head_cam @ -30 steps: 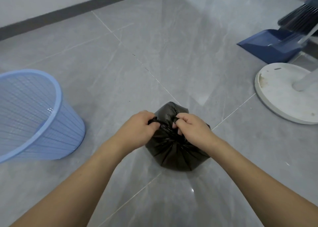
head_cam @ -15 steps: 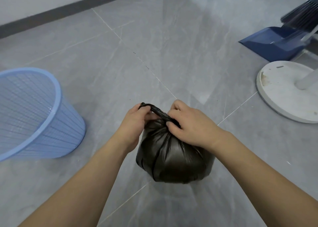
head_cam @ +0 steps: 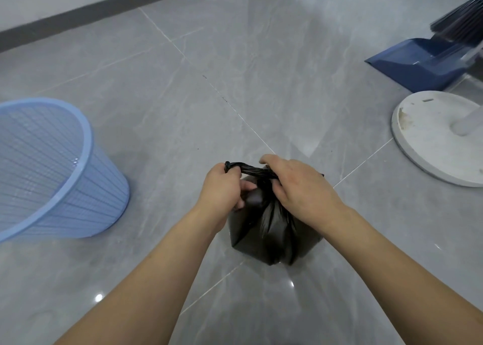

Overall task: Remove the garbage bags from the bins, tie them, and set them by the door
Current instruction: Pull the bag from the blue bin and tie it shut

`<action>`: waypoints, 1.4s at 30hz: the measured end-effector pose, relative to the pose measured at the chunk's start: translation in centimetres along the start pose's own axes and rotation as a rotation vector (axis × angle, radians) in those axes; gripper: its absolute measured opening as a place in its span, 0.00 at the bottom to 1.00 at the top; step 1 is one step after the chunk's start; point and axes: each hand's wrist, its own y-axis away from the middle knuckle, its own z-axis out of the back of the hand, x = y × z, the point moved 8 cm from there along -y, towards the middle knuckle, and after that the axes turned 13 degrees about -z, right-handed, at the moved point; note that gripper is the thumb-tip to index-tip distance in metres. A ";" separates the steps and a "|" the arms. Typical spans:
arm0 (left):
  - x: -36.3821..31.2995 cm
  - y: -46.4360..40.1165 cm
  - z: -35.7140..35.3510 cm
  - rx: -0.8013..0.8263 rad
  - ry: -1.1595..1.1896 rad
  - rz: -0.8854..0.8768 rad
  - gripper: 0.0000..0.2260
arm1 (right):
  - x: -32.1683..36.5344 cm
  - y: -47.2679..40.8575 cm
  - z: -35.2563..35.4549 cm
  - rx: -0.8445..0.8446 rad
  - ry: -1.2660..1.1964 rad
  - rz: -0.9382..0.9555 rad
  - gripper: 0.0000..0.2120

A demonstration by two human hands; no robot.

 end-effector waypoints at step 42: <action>-2.3 2.1 -0.2 -0.112 -0.718 -0.588 0.13 | -3.0 -0.1 0.1 0.142 -1.115 -0.486 0.10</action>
